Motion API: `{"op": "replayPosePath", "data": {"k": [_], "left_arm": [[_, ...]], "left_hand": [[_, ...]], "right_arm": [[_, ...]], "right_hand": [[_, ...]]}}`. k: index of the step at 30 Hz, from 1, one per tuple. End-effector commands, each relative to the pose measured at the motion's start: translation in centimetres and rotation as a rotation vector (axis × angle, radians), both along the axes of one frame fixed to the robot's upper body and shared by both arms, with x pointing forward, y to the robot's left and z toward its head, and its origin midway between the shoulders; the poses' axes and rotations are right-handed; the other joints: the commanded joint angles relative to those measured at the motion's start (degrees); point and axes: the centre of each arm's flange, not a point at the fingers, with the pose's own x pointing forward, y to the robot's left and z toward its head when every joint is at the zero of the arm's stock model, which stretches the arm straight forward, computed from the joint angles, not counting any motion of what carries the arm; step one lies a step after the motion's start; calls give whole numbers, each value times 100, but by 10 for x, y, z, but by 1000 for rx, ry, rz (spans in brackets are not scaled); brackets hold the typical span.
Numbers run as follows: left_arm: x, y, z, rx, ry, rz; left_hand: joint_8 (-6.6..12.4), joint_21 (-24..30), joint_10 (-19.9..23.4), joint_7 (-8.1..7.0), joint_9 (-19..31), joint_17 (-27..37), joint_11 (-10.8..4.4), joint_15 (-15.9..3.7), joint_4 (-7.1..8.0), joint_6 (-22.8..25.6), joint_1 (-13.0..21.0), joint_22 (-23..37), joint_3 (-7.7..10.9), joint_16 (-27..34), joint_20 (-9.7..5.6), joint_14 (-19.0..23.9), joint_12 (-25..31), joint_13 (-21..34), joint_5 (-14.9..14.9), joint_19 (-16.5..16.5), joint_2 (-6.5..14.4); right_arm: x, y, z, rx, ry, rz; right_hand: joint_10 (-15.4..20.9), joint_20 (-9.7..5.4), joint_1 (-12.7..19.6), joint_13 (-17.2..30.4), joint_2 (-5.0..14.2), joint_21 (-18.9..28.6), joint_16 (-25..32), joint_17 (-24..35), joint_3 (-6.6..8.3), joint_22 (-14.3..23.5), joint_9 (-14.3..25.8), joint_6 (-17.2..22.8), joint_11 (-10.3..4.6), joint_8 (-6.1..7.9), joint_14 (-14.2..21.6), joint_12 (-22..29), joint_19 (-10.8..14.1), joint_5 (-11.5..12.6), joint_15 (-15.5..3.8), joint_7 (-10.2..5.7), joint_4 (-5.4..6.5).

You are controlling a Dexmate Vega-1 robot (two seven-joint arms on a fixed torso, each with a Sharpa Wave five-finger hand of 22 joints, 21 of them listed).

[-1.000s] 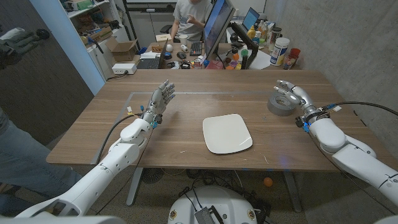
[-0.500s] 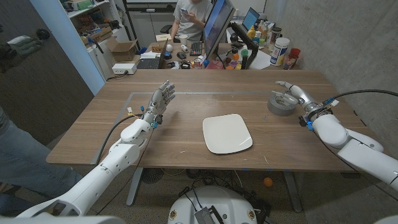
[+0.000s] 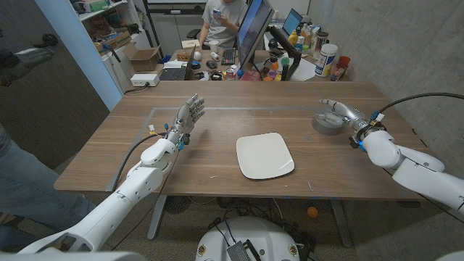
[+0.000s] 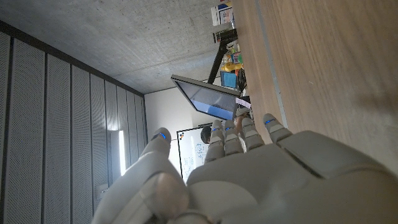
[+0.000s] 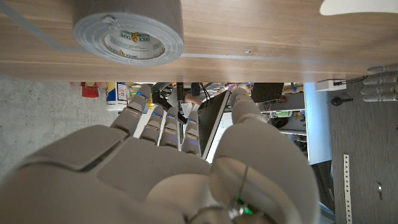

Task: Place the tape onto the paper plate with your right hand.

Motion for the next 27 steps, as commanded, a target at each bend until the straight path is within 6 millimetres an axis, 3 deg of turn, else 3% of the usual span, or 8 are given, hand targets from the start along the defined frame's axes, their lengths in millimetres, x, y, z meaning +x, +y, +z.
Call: {"op": "replayPosePath", "data": {"k": [1,10,16,27], "left_arm": [[0,1,-1,1,4,2],[3,0,-4,3,15,-1],[5,-1,-4,1,17,-1],[6,0,-4,-5,19,7]], "left_hand": [[29,-15,60,-5,21,19,1,10,-22,67,-26,18,17,16,43,38,21,19,10,7,31],[31,-26,80,-24,21,19,-5,1,-27,90,-32,20,18,20,41,63,27,20,10,5,33],[32,-32,90,-30,22,19,-14,-7,-31,106,-35,20,19,20,18,76,29,20,10,9,36],[29,-47,88,-41,23,19,-22,-6,-37,119,-43,21,21,13,28,77,25,20,11,5,40]], "right_arm": [[-1,3,3,-150,33,-127],[5,10,-5,-239,86,-194],[10,10,-6,-278,110,-240],[22,7,-4,-333,147,-310]], "right_hand": [[-21,117,48,20,-87,-13,-8,22,36,8,35,-11,-22,-24,-10,-16,-19,42,95,-4,22],[-87,266,42,25,-199,-20,-9,35,15,10,39,-60,-55,-42,-39,-31,-92,78,213,-40,56],[-154,461,60,32,-292,-14,-7,44,11,13,44,-196,-48,-85,-64,-42,-138,119,265,-79,68],[-257,515,75,41,-394,-5,-4,54,5,19,49,-412,-42,-138,-95,-55,-175,162,303,-69,79]]}}
